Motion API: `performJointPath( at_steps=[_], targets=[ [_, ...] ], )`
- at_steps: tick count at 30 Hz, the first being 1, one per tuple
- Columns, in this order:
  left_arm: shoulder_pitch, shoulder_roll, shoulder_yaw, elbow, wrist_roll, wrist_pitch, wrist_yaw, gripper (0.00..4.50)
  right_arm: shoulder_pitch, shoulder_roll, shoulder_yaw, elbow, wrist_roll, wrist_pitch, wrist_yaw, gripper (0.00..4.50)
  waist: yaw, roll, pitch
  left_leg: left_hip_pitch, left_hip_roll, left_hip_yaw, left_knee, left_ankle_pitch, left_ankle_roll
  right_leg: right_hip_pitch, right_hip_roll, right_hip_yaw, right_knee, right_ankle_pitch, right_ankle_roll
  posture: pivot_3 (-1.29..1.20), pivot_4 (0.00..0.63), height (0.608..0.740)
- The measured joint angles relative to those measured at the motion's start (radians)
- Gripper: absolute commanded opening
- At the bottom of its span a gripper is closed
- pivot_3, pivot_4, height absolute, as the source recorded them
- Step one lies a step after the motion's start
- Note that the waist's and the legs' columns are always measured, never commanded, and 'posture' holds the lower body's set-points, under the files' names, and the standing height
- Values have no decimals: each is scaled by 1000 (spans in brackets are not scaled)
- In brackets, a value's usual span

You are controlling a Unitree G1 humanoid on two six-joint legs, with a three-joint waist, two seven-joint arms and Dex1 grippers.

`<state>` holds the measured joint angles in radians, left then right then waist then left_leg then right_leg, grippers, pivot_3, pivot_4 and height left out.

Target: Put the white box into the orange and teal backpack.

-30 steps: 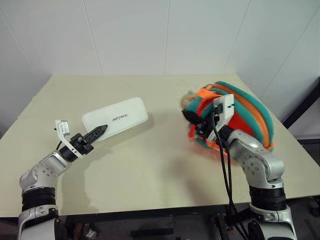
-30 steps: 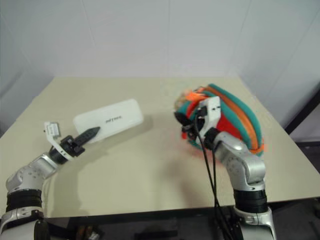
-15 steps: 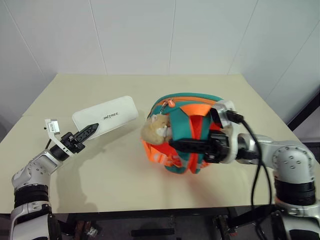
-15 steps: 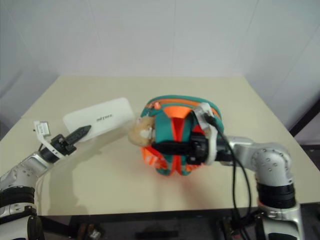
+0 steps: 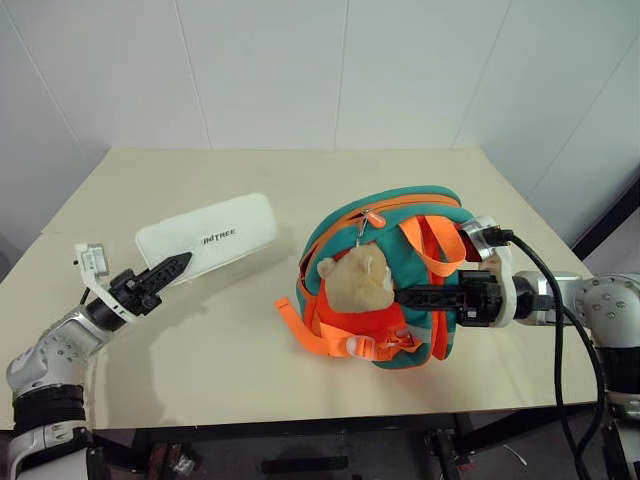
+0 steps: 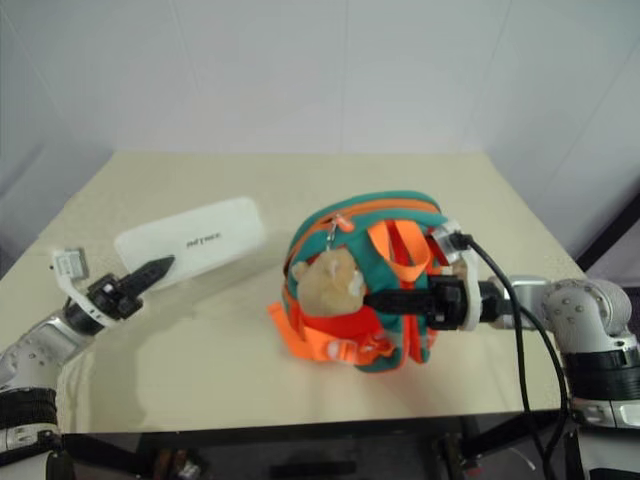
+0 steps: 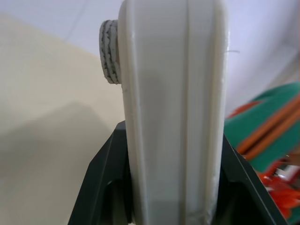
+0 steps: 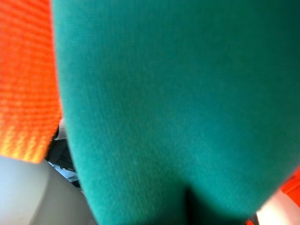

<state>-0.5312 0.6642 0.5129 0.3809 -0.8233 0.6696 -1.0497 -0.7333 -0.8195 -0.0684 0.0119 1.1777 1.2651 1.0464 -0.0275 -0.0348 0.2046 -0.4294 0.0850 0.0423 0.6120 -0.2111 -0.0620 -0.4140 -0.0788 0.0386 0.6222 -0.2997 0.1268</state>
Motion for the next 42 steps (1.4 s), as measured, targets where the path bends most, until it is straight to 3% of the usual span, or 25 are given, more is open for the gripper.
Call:
performJointPath(
  at_steps=[13,20,29,33,42],
  targets=[
    [24,19,46,-340,-225,185,26,1406,21,99,-7,-64,-19,-1,-15,17,-1,0,0,0,0,0,0,0,0,0,0,0,0,0,0,0,150,740],
    [-13,14,-9,-378,-283,222,26,1406,30,112,-11,-64,-34,-9,-27,17,-3,0,0,1,0,0,1,0,-1,0,1,1,2,0,0,0,150,740],
    [-14,26,-149,-359,-68,-37,-111,1406,50,124,-26,-72,-38,-19,-50,17,0,0,0,1,0,0,1,0,-1,1,1,1,1,0,0,0,150,740],
    [-37,88,-227,-294,64,-198,-201,1406,55,127,-29,-87,-37,-21,-59,17,0,0,0,1,0,0,1,0,-1,1,1,1,1,0,0,0,150,740],
    [-88,190,-265,-165,150,-250,-308,1406,69,136,-31,-89,-37,-33,-61,17,-1,0,0,1,0,0,0,0,-1,1,1,1,1,0,0,0,150,740]
  ],
)
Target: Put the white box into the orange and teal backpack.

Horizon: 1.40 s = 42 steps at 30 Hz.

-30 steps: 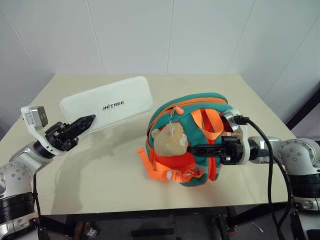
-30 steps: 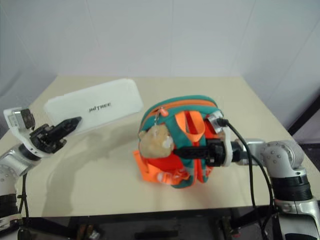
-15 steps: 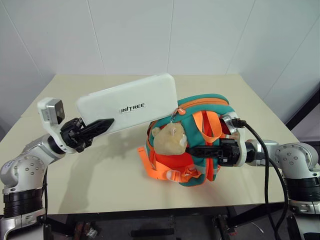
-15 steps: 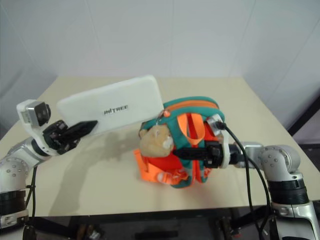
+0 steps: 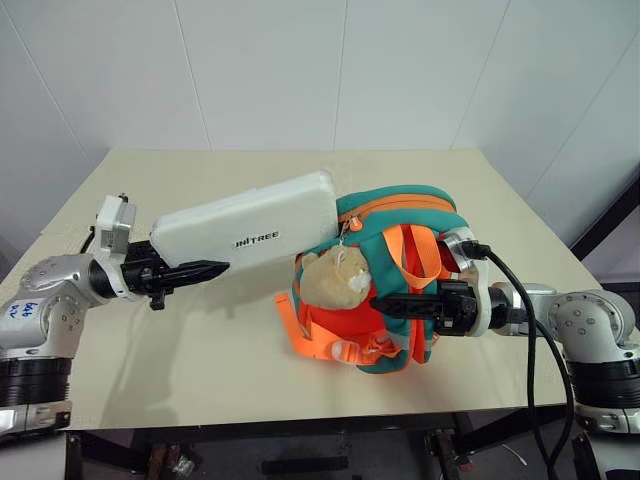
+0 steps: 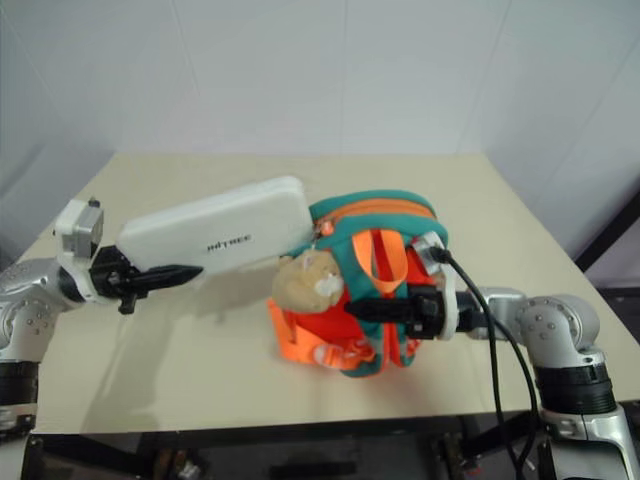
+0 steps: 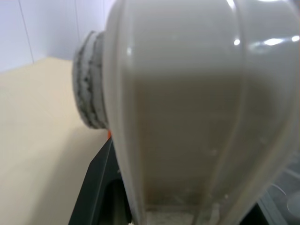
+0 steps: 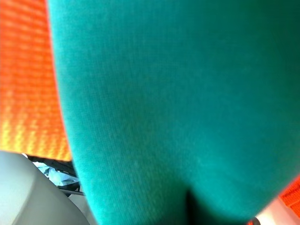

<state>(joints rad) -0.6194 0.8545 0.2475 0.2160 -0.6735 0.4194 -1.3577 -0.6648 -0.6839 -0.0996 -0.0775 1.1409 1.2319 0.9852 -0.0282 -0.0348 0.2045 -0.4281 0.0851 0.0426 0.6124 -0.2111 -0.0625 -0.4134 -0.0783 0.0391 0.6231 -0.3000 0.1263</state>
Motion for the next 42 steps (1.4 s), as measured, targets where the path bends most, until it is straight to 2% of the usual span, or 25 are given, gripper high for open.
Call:
performJointPath(
  at_steps=[7,11,21,25,34,42],
  targets=[
    [-5,75,-78,40,66,21,-94,1406,4,1,-3,0,-1,-9,0,17,0,0,0,0,0,0,0,0,0,0,0,0,0,0,0,0,150,740],
    [-84,61,-130,79,122,-6,-110,1406,3,8,-4,2,-3,-13,0,17,2,0,0,0,0,0,0,0,0,0,0,0,0,0,-1,0,150,740],
    [-338,-91,-326,99,276,40,-30,1406,3,30,-8,2,-15,-27,-3,17,3,0,0,-1,0,0,1,0,0,-1,1,0,3,-1,1,0,150,740],
    [-395,-157,-377,92,319,60,4,1406,4,37,-9,1,-17,-33,-8,17,2,0,0,-1,0,0,1,0,0,-1,1,1,3,-1,2,0,150,740],
    [-491,-332,-415,168,379,55,53,1406,5,72,-10,0,-27,-53,-23,17,4,0,0,-1,0,-1,2,0,0,-1,2,2,3,-1,3,0,150,740],
    [-490,-379,-424,182,397,48,56,1406,11,95,-17,-6,-29,-56,-48,17,4,0,0,-1,0,-1,2,0,0,-1,2,3,4,-1,3,0,150,740]
  ],
)
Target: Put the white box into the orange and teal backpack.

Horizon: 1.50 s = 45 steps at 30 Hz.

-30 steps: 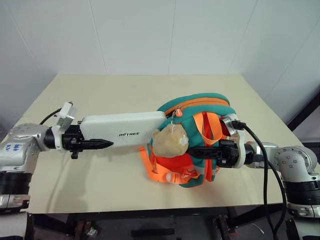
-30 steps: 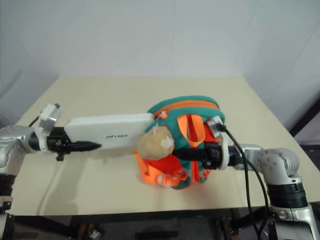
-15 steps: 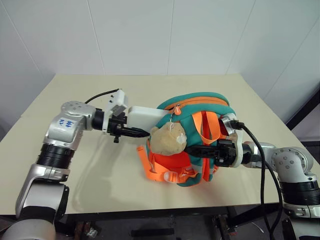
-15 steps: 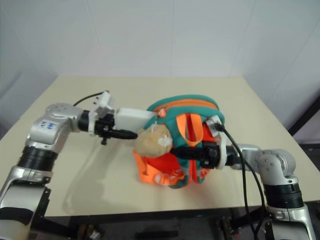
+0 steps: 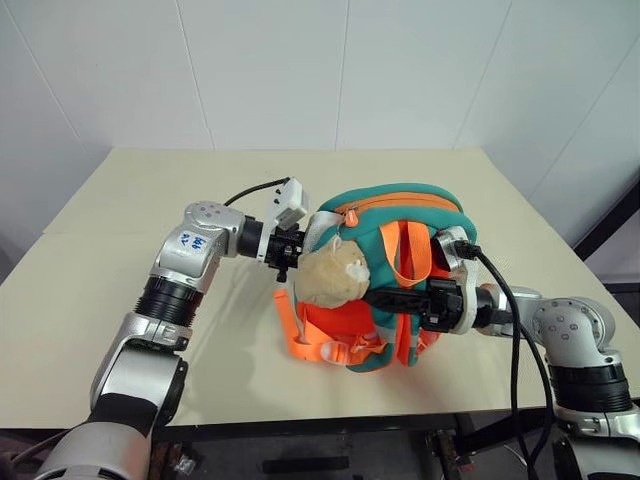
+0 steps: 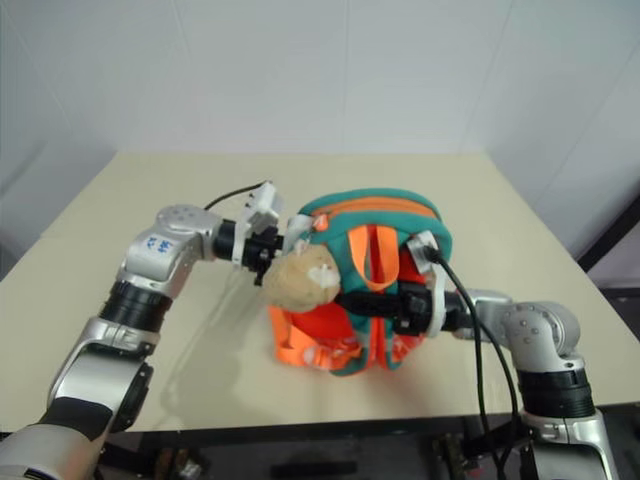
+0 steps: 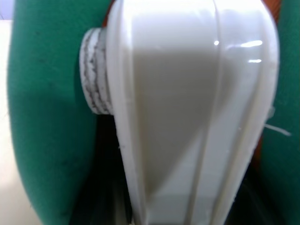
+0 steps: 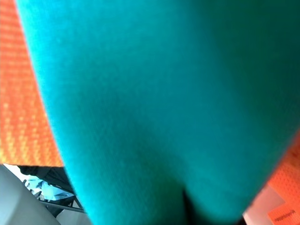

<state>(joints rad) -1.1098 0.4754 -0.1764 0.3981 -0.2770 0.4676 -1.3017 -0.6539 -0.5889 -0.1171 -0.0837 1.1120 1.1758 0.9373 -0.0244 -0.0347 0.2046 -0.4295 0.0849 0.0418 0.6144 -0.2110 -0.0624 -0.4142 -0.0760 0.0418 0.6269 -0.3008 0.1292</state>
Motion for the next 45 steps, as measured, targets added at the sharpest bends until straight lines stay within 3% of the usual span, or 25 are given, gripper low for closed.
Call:
performJointPath(
  at_steps=[10,19,23,28,37,45],
  targets=[
    [30,-1,4,-37,-8,0,-23,4474,9,19,1,-23,-3,0,-21,17,-5,0,0,0,0,0,0,0,0,0,1,1,1,0,0,0,150,740],
    [61,196,91,-46,-55,24,-111,4474,14,28,2,-30,-7,-6,-26,17,-4,0,0,1,1,0,0,0,0,0,2,1,2,0,0,0,150,740],
    [77,238,129,-76,-100,84,-126,4474,15,29,2,-29,-8,-16,-26,17,-2,0,0,1,1,0,0,0,0,0,2,1,2,0,0,0,150,740],
    [77,263,206,-151,-216,224,-131,4474,15,30,5,-29,-11,-19,-24,17,-4,0,0,1,1,0,0,0,0,0,2,2,2,0,0,0,150,740],
    [149,304,236,-413,-431,495,-115,4474,11,33,14,-15,-28,-22,-8,17,-5,0,0,2,1,0,1,1,-1,0,2,3,4,0,0,0,150,740],
    [183,268,188,-502,-423,445,-42,4474,4,44,24,4,-41,-37,2,17,-3,0,0,4,1,0,1,1,-1,2,2,3,4,0,0,0,150,740]
  ],
)
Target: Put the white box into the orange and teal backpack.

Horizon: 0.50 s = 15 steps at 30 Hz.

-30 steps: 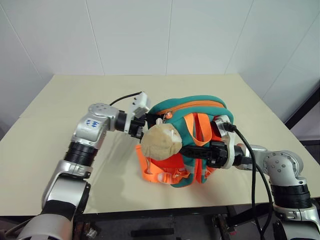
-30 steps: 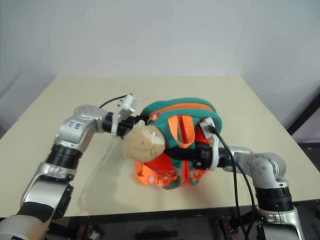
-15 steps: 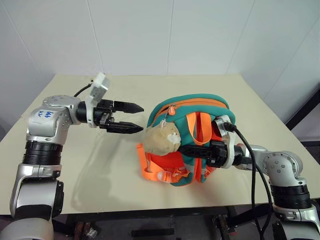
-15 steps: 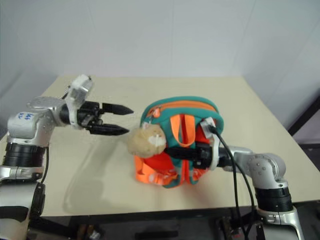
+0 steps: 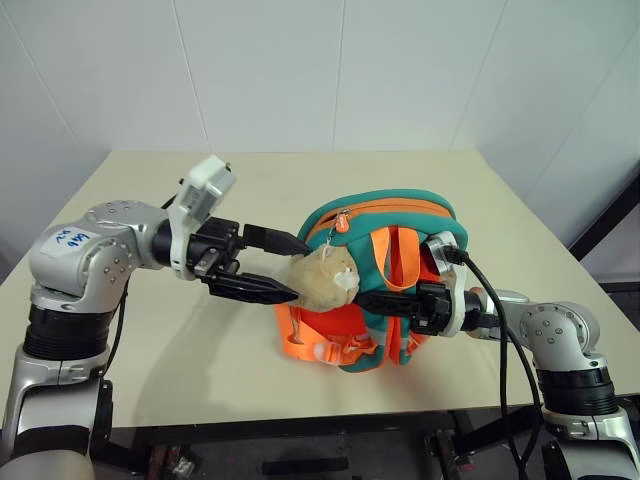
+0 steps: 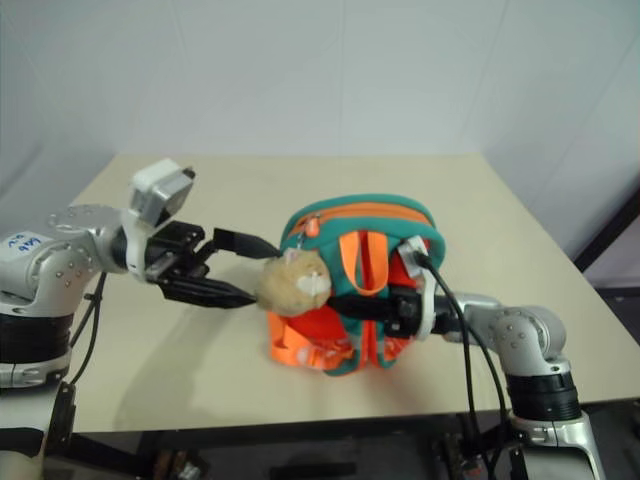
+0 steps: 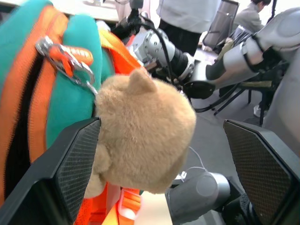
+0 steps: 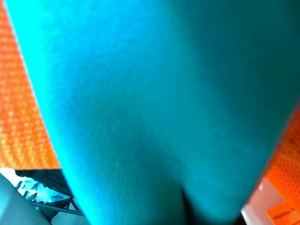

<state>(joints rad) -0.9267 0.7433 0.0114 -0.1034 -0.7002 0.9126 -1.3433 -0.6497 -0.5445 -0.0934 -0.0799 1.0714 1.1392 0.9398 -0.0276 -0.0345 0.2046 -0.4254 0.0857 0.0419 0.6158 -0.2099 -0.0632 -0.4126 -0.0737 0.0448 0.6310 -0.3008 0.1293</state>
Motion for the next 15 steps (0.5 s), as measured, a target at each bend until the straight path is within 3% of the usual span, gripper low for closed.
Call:
performJointPath(
  at_steps=[4,12,15],
  targets=[
    [1,-43,-37,5,60,-108,43,4474,-1,3,1,2,0,-2,0,17,-3,0,0,0,0,0,0,0,0,0,0,0,0,0,0,0,150,740],
    [-10,-102,-75,32,63,-121,43,4474,1,3,-3,2,2,0,-10,17,0,0,0,0,0,0,0,0,0,0,0,1,-1,0,0,0,150,740],
    [-10,-109,-89,32,63,-120,45,3888,2,4,-3,1,2,0,-15,17,-2,0,0,0,0,0,0,0,0,0,1,1,-1,0,0,0,150,740]
  ],
)
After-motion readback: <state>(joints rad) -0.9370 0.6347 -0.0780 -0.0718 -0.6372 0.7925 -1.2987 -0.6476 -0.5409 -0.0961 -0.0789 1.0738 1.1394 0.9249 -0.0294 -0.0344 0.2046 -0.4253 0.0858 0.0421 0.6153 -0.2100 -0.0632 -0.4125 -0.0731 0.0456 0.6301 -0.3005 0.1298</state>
